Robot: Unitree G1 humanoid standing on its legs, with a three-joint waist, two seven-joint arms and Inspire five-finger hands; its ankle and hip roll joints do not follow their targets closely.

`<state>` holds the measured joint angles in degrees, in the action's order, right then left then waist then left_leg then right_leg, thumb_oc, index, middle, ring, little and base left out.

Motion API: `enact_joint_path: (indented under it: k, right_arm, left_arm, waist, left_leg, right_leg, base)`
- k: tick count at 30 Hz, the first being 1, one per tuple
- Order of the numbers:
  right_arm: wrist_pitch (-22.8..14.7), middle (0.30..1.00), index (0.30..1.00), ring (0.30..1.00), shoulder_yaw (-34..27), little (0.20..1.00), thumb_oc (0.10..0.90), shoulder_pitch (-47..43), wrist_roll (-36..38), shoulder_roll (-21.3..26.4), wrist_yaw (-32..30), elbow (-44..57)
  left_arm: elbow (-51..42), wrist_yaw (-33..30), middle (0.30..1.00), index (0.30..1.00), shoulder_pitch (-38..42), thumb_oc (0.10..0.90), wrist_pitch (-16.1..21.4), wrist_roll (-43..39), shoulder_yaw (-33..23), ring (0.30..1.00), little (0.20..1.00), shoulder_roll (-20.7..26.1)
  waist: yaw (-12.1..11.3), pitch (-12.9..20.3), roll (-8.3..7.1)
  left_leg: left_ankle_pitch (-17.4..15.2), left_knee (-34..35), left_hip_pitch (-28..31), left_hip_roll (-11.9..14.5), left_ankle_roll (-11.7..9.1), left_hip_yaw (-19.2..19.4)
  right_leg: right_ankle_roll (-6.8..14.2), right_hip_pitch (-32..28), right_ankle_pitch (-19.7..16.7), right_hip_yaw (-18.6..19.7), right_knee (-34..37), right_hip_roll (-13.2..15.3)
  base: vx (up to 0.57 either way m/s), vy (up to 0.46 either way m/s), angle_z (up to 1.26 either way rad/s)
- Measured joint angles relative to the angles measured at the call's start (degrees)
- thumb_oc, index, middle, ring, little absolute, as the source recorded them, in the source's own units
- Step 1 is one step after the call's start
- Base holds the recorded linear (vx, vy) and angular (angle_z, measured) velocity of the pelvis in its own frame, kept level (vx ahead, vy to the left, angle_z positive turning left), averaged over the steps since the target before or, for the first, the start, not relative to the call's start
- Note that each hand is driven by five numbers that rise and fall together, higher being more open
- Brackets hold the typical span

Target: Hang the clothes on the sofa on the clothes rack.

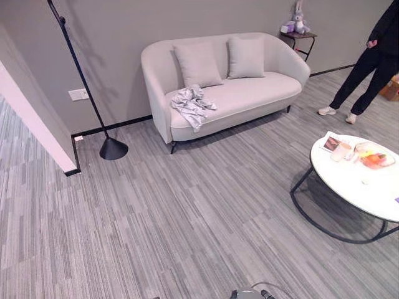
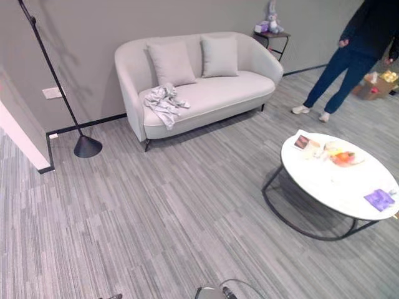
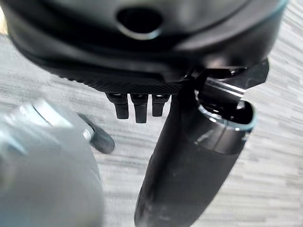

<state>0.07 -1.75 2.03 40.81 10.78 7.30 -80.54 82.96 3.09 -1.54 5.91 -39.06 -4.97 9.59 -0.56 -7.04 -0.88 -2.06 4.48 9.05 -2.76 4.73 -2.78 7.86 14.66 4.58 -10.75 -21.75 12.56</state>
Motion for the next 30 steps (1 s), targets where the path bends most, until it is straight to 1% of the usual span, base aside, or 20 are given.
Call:
enact_joint_path:
  k: [2,4,7,8,9,10,11,15,18,19,21,22,23,24,25,26,27,28,29,30]
  right_arm:
    - [0.2,0.9,0.9,0.9,-0.2,0.9,0.8,0.2,0.0,-0.1,0.0,-0.2]
    - [0.6,0.9,0.9,0.9,-1.1,0.9,0.8,0.5,0.0,-0.1,0.0,-0.1]
    - [0.5,0.9,0.9,0.9,-1.5,0.9,0.8,0.7,0.0,-0.1,0.2,0.0]
    - [0.5,0.9,0.9,0.9,-2.0,0.9,0.8,2.3,0.0,-0.4,0.2,0.1]
    - [0.4,0.9,0.9,0.9,-2.2,0.9,0.8,2.4,-0.1,0.2,0.1,-1.2]
    - [0.5,0.9,0.9,0.9,-2.4,0.9,0.8,1.8,-0.3,1.2,0.0,-2.8]
    - [0.5,0.9,0.9,0.9,-2.0,0.9,0.8,1.2,-1.7,2.9,-0.1,-2.1]
    - [-0.6,0.9,0.9,0.9,1.6,0.9,0.8,-1.0,-1.7,3.4,0.1,2.8]
    - [-0.9,0.9,0.9,0.9,5.5,0.9,0.8,-2.1,-1.7,1.7,0.2,4.6]
    - [-1.0,0.9,0.9,0.9,6.5,0.9,0.8,-2.1,-1.7,1.5,0.2,4.7]
    - [-1.5,0.9,0.9,0.9,7.7,0.9,0.8,-1.9,-2.2,1.7,0.0,4.5]
    - [-1.6,0.9,0.9,0.9,9.0,0.9,0.8,-1.9,-3.6,1.7,-0.3,4.5]
    - [-1.6,0.9,0.9,0.9,10.2,0.9,0.8,-1.9,-4.8,1.7,-0.4,4.5]
    - [-1.6,0.9,0.9,0.9,11.3,0.9,0.8,-2.0,-6.6,1.6,-0.5,4.4]
    - [-1.7,0.9,0.9,0.9,12.1,0.9,0.8,-2.1,-8.5,1.6,-0.9,4.4]
    - [-1.7,0.9,0.9,0.9,12.0,0.9,0.8,-2.7,-9.2,2.0,-1.4,4.4]
    - [-2.2,0.9,0.9,0.9,11.3,0.9,0.8,-3.4,-9.7,2.4,-1.6,4.6]
    - [-2.1,0.9,0.9,0.9,11.4,0.9,0.8,-3.9,-10.6,2.8,-2.1,4.5]
    - [-2.1,0.9,0.9,0.9,11.2,0.9,0.8,-4.8,-11.1,3.0,-2.8,4.5]
    - [-2.2,0.9,0.9,0.9,10.7,0.9,0.8,-6.2,-11.8,4.3,-2.9,4.5]
  left_arm:
    - [0.4,-0.1,0.9,0.9,0.0,0.8,0.0,1.0,-0.1,0.9,0.9,0.1]
    - [1.5,-0.1,0.9,0.9,0.3,0.8,0.0,1.0,-0.1,0.9,0.9,0.3]
    - [2.1,-0.2,0.9,0.9,0.1,0.8,0.1,1.1,0.0,0.9,0.9,0.2]
    - [2.1,-0.1,0.9,0.9,-0.2,0.8,0.3,1.2,-0.1,0.9,0.9,0.6]
    - [2.1,0.0,0.9,0.9,-0.2,0.8,0.6,1.7,-0.1,0.9,0.9,-0.2]
    - [2.4,0.0,0.9,0.9,-0.1,0.8,0.7,2.2,0.0,0.9,0.9,-1.2]
    - [1.1,0.5,0.9,0.9,-0.1,0.8,0.7,3.2,0.4,0.9,0.9,-3.5]
    - [1.2,0.7,0.9,0.9,0.0,0.8,1.4,3.2,0.2,0.9,0.9,-3.2]
    - [0.7,0.0,0.9,0.9,-0.4,0.8,1.5,3.1,-0.8,0.9,0.9,-2.4]
    - [0.0,-0.2,0.9,0.9,-0.4,0.8,1.5,3.1,-0.8,0.9,0.9,-2.2]
    - [-1.4,-0.4,0.9,0.9,0.3,0.8,1.5,3.1,0.0,0.9,0.9,-1.9]
    - [-2.4,-0.6,0.9,0.9,1.1,0.8,1.4,3.1,0.7,0.9,0.9,-1.2]
    - [-3.3,-0.8,0.9,0.9,1.5,0.8,1.5,3.1,0.8,0.9,0.9,-0.6]
    - [-4.8,-1.2,0.9,0.9,1.8,0.8,1.5,3.1,1.1,0.9,0.9,0.3]
    - [-6.6,-1.2,0.9,0.9,2.3,0.8,1.7,3.1,2.3,0.9,0.9,1.1]
    - [-7.3,-1.1,0.9,0.9,2.6,0.8,2.1,3.2,3.1,0.9,0.9,1.2]
    - [-7.1,-1.0,0.9,0.9,3.3,0.8,2.1,3.2,3.1,0.9,0.9,0.7]
    - [-6.2,-0.9,0.9,0.9,4.6,0.8,2.2,3.2,3.1,0.9,0.9,0.3]
    - [-4.7,-0.7,0.9,0.9,6.4,0.8,2.4,3.2,3.1,0.9,0.9,0.1]
    - [-4.3,-0.5,0.9,0.9,6.3,0.8,2.5,3.0,2.4,0.9,0.9,-0.6]
  waist:
    - [0.0,0.1,-0.22]
    - [0.5,0.1,-0.23]
    - [2.9,0.2,0.47]
    - [3.6,1.3,0.1]
    - [3.1,3.1,1.29]
    - [3.2,3.4,2.58]
    - [2.8,4.9,4.19]
    - [2.6,7.4,3.94]
    - [2.6,8.2,2.45]
    - [2.5,8.2,2.07]
    - [2.7,7.6,0.94]
    - [2.5,6.6,-0.34]
    - [2.0,6.0,-1.2]
    - [1.0,4.9,-2.36]
    - [0.3,3.5,-4.4]
    - [-1.0,3.0,-4.75]
    - [-1.2,2.6,-4.25]
    - [-1.5,1.5,-4.21]
    - [-2.0,-0.2,-4.83]
    - [-2.4,-1.7,-2.14]
  left_leg:
    - [-0.4,0.6,-0.2,0.0,-0.7,-0.4]
    - [-2.1,0.6,1.1,1.0,-1.5,-0.9]
    - [-6.0,0.7,5.2,4.4,-4.4,-3.0]
    - [-8.2,0.8,6.6,6.1,-6.1,-4.6]
    - [-9.3,0.6,8.5,10.5,-8.8,-6.1]
    - [-8.9,0.2,9.0,12.6,-9.9,-6.4]
    - [-5.6,-3.7,7.5,14.9,-14.6,-5.7]
    - [2.6,-12.8,2.6,18.3,-19.7,-7.8]
    - [12.2,-20.8,0.1,20.0,-19.8,-9.5]
    - [13.6,-23.9,-1.0,20.4,-20.3,-9.6]
    - [10.2,-28.7,-5.1,18.4,-19.0,-8.4]
    - [13.0,-33.4,-7.5,19.2,-16.3,-5.2]
    - [13.8,-36.0,-8.4,19.7,-15.9,-3.1]
    - [9.4,-38.3,-9.2,19.2,-14.4,-0.1]
    - [2.6,-39.3,-11.2,17.7,-12.5,1.7]
    - [0.2,-37.6,-13.7,15.4,-12.3,2.3]
    - [-1.3,-37.5,-17.1,14.0,-11.1,2.4]
    - [-4.1,-33.5,-19.9,10.5,-10.9,2.4]
    - [-4.7,-26.2,-21.8,6.6,-9.9,3.6]
    - [-2.4,-16.6,-25.8,3.7,-9.3,7.4]
  right_leg:
    - [-0.7,-1.5,-2.4,0.3,15.5,0.0]
    - [-0.3,-2.1,-8.6,1.5,27.7,0.1]
    - [0.4,-1.3,-14.3,4.9,27.6,1.2]
    - [0.5,-2.5,-13.1,4.7,26.8,1.8]
    - [1.8,-3.3,-17.3,2.8,23.6,-0.3]
    - [1.4,-3.6,-17.6,1.8,22.4,-1.9]
    - [-1.8,-4.7,-16.5,0.2,21.5,-4.3]
    - [-5.8,-7.3,-14.0,-0.3,25.5,-10.3]
    - [-10.8,-10.1,-10.5,0.2,26.2,-14.7]
    - [-12.1,-10.9,-9.6,0.4,26.1,-15.5]
    - [-14.4,-13.0,-7.7,0.0,25.9,-16.1]
    - [-14.6,-14.4,-7.0,0.2,26.2,-16.2]
    - [-15.1,-15.8,-6.6,0.2,26.8,-16.0]
    - [-15.1,-17.3,-5.6,0.8,27.0,-15.5]
    - [-14.3,-18.2,-5.4,1.0,27.0,-14.2]
    - [-14.4,-18.4,-5.2,1.0,27.0,-13.5]
    - [-14.5,-18.3,-4.5,0.7,27.0,-13.3]
    - [-14.2,-18.6,-2.9,0.5,27.1,-11.9]
    - [-13.6,-19.4,-2.6,-0.4,27.2,-10.3]
    - [-12.3,-20.8,-1.7,-2.6,27.5,-10.1]
  base:
    - [0.26,-0.161,0.08]
    - [0.34,-0.16,0.1]
    - [0.46,-0.245,0.46]
    - [0.36,-0.268,0.9]
    - [0.5,-0.391,0.87]
    - [0.29,-0.294,0.63]
    - [0.37,-0.389,0.24]
    - [0.34,-0.338,-0.18]
    - [0.33,-0.283,-0.35]
    - [0.19,-0.188,-0.2]
    - [0.31,-0.328,0.1]
    - [0.27,-0.239,0.28]
    - [0.13,-0.064,0.14]
    - [0.12,-0.05,0.1]
    - [0.15,-0.016,-0.04]
    - [0.2,-0.012,0.05]
    - [0.17,0.02,0.14]
    - [0.14,0.031,0.46]
    - [0.18,0.037,0.66]
    - [0.21,0.034,0.49]
